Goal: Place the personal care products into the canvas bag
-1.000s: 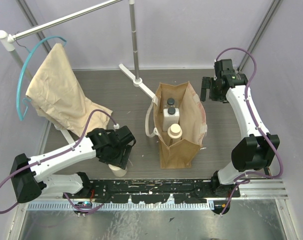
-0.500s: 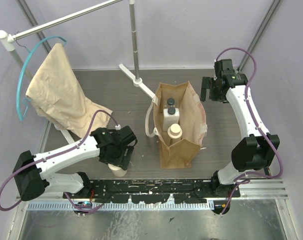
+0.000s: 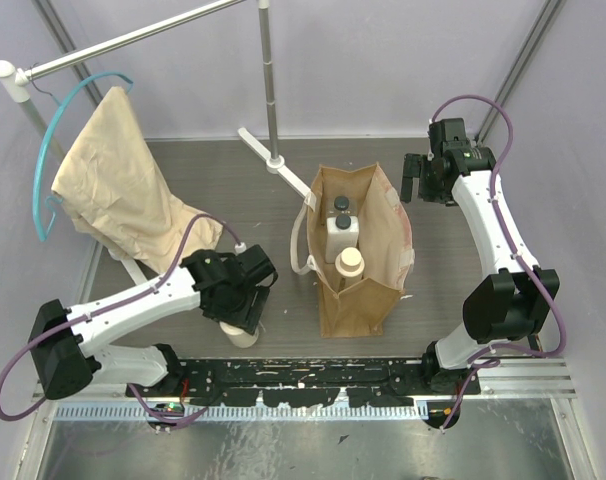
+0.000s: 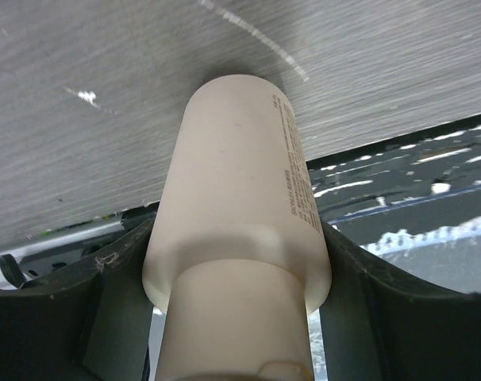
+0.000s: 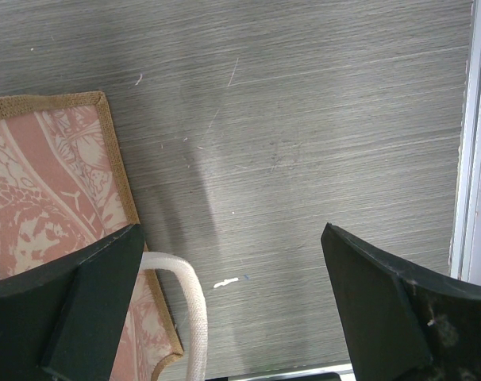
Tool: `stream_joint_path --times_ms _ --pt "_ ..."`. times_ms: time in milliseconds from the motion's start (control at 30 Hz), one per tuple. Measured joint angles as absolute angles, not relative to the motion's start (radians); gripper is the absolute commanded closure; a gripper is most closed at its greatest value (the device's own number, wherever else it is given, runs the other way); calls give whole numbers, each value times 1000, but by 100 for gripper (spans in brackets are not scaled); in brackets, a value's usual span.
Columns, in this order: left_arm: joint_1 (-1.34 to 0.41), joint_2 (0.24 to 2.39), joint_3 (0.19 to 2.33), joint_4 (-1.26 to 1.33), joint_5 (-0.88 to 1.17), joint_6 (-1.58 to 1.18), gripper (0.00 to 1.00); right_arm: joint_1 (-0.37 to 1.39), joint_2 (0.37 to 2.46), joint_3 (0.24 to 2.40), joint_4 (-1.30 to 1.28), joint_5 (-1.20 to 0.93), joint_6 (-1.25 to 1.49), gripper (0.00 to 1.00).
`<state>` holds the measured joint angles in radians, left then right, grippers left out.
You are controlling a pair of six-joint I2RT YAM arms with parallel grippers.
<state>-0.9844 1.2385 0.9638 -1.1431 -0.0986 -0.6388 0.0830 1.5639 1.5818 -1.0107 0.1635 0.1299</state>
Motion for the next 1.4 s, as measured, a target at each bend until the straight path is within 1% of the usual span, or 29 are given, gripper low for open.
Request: stream_joint_path --times_ms 100,333,467,533,767,900,1167,1300,1400 --pt "-984 1274 1110 -1171 -107 -596 100 83 1564 1582 -1011 163 130 0" --pt "-984 1376 1578 -1221 -141 -471 100 83 1564 1582 -1011 165 130 0" --pt "-984 1393 1776 -1288 -179 -406 100 83 1564 1582 -1013 168 130 0" --pt "-984 1396 1838 -1311 -192 -376 100 83 1564 1582 -1017 168 130 0" --pt "-984 1390 1868 -1314 -179 -293 100 83 1564 1586 -1022 176 129 0" --pt "-984 1394 1877 -1264 -113 -242 100 83 1564 1594 -1026 183 129 0" --pt "-984 1448 1964 -1176 -3 -154 100 83 1565 1601 -1027 193 129 0" --pt "-984 1480 1949 -1120 54 -105 100 83 1565 1608 -1027 194 129 0" --pt "-984 1504 1885 -1051 105 -61 100 83 1565 1612 -1026 193 129 0"
